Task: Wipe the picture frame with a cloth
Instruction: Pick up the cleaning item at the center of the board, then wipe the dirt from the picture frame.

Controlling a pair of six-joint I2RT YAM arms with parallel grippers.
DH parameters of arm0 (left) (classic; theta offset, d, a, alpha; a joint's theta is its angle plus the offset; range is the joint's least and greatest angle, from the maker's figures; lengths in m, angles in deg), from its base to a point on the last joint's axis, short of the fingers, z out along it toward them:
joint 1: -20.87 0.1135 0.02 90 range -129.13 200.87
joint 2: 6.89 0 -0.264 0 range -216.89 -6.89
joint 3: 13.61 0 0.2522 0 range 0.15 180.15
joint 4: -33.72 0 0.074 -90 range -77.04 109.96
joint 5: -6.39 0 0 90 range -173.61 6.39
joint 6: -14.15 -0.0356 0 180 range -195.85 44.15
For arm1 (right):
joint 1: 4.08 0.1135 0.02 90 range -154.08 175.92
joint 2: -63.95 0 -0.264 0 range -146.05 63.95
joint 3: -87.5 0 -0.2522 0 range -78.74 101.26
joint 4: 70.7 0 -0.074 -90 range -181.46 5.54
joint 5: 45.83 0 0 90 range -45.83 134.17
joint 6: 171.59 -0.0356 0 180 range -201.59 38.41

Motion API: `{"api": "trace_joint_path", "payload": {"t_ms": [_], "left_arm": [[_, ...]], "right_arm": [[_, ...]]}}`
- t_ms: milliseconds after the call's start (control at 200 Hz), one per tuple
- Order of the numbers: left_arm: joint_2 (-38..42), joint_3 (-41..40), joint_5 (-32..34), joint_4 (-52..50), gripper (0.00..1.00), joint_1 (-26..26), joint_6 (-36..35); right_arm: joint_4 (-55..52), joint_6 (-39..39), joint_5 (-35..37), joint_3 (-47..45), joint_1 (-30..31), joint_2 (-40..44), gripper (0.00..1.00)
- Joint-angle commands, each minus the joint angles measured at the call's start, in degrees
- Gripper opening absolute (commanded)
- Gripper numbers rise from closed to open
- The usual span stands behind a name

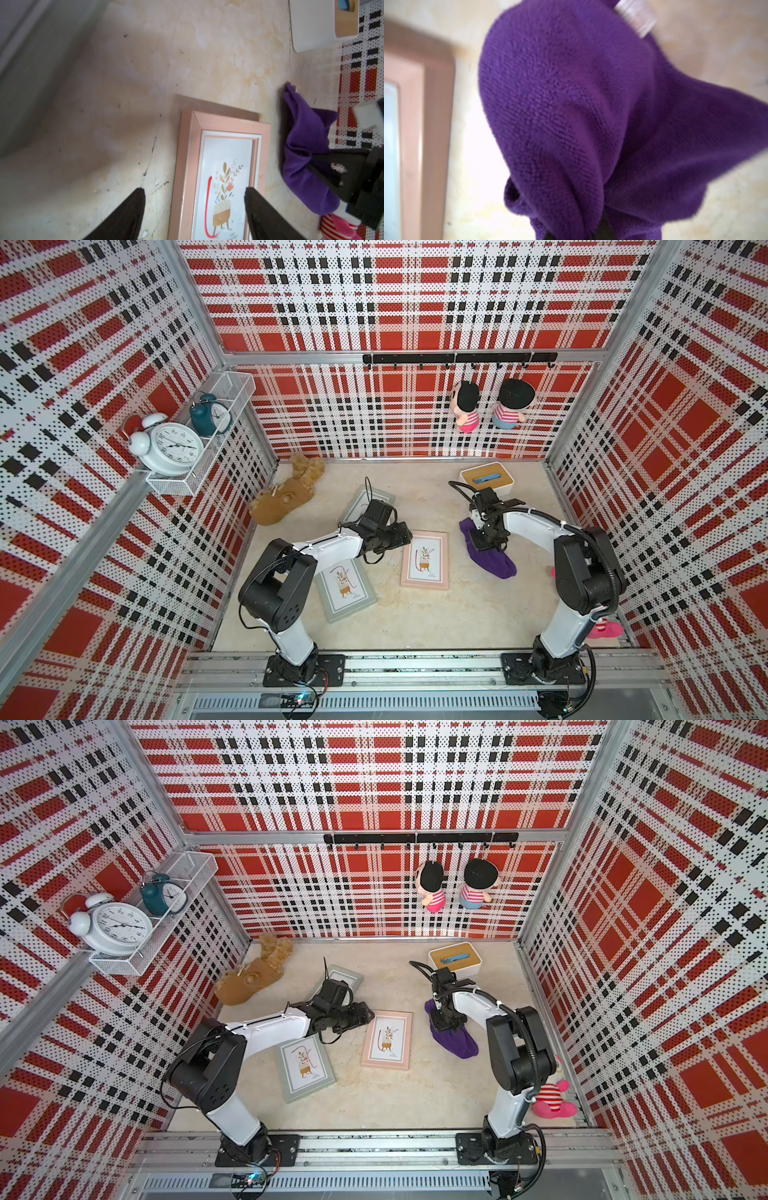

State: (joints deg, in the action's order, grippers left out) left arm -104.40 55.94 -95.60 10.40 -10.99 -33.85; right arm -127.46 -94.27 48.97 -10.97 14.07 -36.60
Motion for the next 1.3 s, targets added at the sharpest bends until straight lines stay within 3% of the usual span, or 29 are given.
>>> {"api": "trace_joint_path", "payload": {"t_ms": [0,130,261,511,606,882,1062,1157,1298], "left_arm": [[2.6,-2.1,0.5,2.3,0.72,-1.6,1.8],[2.7,-5.0,-0.2,4.8,0.64,-2.2,3.9],[1.9,-6.0,-1.6,6.5,0.58,-2.2,4.6],[-0.6,-8.2,-5.9,10.9,0.4,-2.3,4.8],[-1.1,-8.0,-5.3,11.5,0.37,-2.3,4.8],[-2.6,-7.7,-1.3,12.1,0.37,-2.1,4.6],[1.6,-7.7,-0.9,11.5,0.44,-2.0,4.7],[3.9,-7.7,0.6,9.5,0.5,-1.4,4.8],[6.2,-11.0,2.7,8.5,0.5,0.6,5.5]], "right_arm": [[2.5,-16.7,2.4,-0.4,1.8,5.3,0.0],[7.1,-25.9,-3.8,-5.6,6.2,8.5,0.0],[6.3,-30.2,-2.4,-5.6,10.8,4.7,0.0],[14.1,-29.7,-6.2,-4.7,12.9,-0.2,0.0],[17.8,-27.1,-6.3,-3.9,12.9,-1.7,0.0],[18.2,-19.5,-1.5,5.2,12.5,-7.9,0.0],[18.0,-17.2,2.1,3.4,12.0,-4.4,0.0],[17.3,-17.7,1.2,1.5,12.0,-2.4,0.0],[20.4,-18.6,-5.0,-3.0,12.1,1.4,0.0]]}}
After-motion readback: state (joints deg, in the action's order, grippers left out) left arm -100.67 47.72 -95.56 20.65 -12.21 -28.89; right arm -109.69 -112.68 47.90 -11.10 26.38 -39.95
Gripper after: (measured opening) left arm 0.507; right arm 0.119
